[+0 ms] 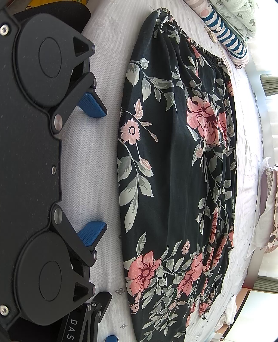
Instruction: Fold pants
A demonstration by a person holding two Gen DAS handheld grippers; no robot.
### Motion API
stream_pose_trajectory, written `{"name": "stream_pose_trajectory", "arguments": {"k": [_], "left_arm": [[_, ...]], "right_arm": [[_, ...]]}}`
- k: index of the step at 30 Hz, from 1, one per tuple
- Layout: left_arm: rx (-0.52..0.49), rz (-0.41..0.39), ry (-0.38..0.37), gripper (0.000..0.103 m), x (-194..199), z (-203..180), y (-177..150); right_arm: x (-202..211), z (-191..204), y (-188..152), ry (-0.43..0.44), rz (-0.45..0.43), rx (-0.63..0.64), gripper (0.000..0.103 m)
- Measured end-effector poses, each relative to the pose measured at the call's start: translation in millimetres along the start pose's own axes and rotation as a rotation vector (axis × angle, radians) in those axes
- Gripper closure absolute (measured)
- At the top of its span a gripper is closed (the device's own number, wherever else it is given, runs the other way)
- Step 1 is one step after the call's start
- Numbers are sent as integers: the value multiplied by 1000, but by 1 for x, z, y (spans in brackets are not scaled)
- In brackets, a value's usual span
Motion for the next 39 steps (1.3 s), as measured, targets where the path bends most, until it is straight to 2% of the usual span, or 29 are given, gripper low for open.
{"name": "stream_pose_trajectory", "arguments": {"k": [23, 30, 39], "left_arm": [[2, 5, -1, 0, 0, 0, -1], [2, 6, -1, 0, 0, 0, -1], [14, 23, -8, 0, -3, -1, 1]], "right_arm": [[2, -3, 9, 20, 40, 23, 0], [-2, -9, 13, 61, 74, 21, 0], [-4, -8, 11, 53, 87, 10, 0]]}}
Point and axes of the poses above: each gripper's, at about its wrist camera, not at the fingertips, and x roughly against the way its jaws point, z to its left, y to its top, the point moved 2 cm from there along -x, roughly the way its jaws point, and after that the axes turned 14 degrees about x, right-handed, at the moved point
